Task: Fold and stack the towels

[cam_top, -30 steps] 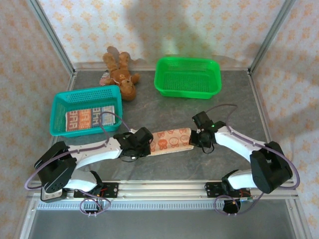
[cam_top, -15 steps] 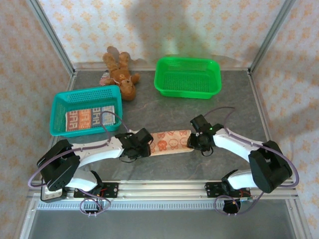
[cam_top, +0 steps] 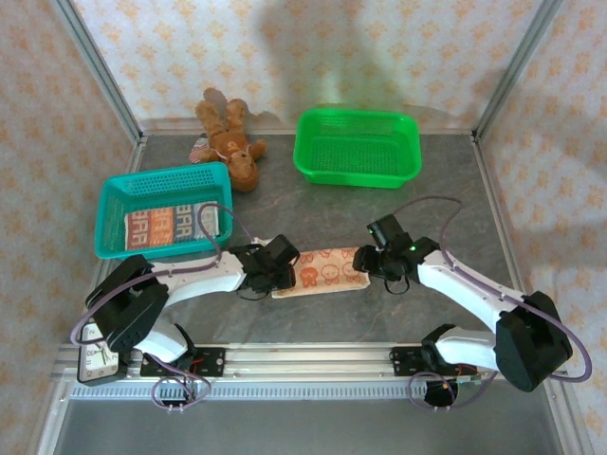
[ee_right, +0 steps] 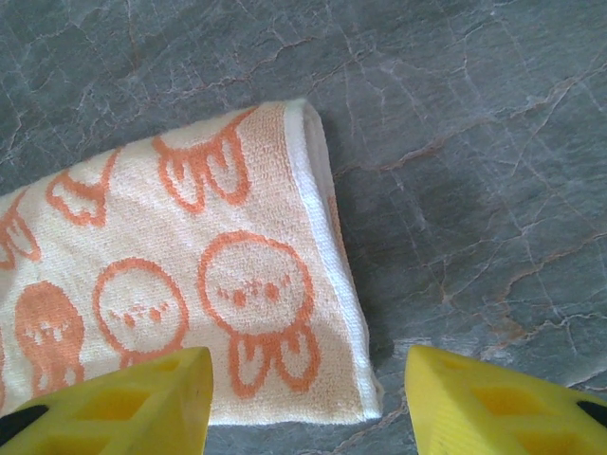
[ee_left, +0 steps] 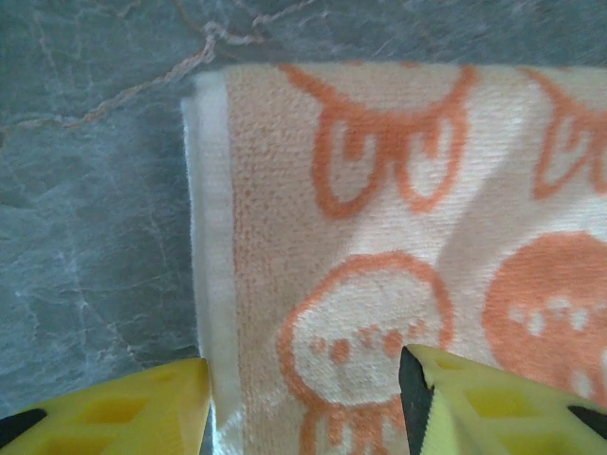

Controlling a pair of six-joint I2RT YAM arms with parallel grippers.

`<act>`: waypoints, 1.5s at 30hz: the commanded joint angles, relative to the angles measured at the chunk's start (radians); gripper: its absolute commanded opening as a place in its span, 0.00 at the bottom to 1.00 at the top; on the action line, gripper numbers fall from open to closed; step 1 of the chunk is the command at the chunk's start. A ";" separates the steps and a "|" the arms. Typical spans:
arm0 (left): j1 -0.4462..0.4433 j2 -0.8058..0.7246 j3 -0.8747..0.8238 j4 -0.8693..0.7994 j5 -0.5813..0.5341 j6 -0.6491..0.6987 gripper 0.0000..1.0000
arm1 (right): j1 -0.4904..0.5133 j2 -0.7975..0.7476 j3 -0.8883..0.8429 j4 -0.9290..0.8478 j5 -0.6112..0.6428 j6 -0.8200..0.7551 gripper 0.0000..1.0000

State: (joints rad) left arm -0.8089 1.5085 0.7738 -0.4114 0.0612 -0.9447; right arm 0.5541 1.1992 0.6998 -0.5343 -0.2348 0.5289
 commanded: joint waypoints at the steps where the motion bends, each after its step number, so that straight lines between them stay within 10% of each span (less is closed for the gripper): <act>1: 0.003 0.039 0.008 -0.005 -0.046 -0.009 0.55 | 0.008 -0.010 0.017 0.003 0.040 0.015 0.56; 8: -0.014 0.101 0.014 0.012 -0.047 -0.008 0.49 | 0.009 -0.010 0.029 0.003 0.035 0.013 0.58; 15: -0.024 0.123 0.063 -0.049 -0.074 0.028 0.01 | 0.009 -0.053 0.076 -0.010 0.044 0.007 0.76; 19: -0.022 0.061 0.159 -0.225 -0.162 0.106 0.00 | 0.009 -0.061 0.102 -0.013 0.073 0.011 0.99; 33: 0.135 -0.033 0.650 -0.784 -0.428 0.514 0.00 | 0.011 -0.040 0.122 0.096 0.143 0.022 0.99; 45: 0.278 -0.035 0.845 -0.916 -0.592 0.724 0.00 | 0.037 0.045 0.159 0.120 0.130 -0.010 0.99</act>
State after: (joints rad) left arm -0.5659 1.4906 1.5635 -1.2423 -0.4381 -0.3008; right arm 0.5850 1.2137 0.8154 -0.4183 -0.1268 0.5388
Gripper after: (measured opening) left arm 0.049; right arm 0.993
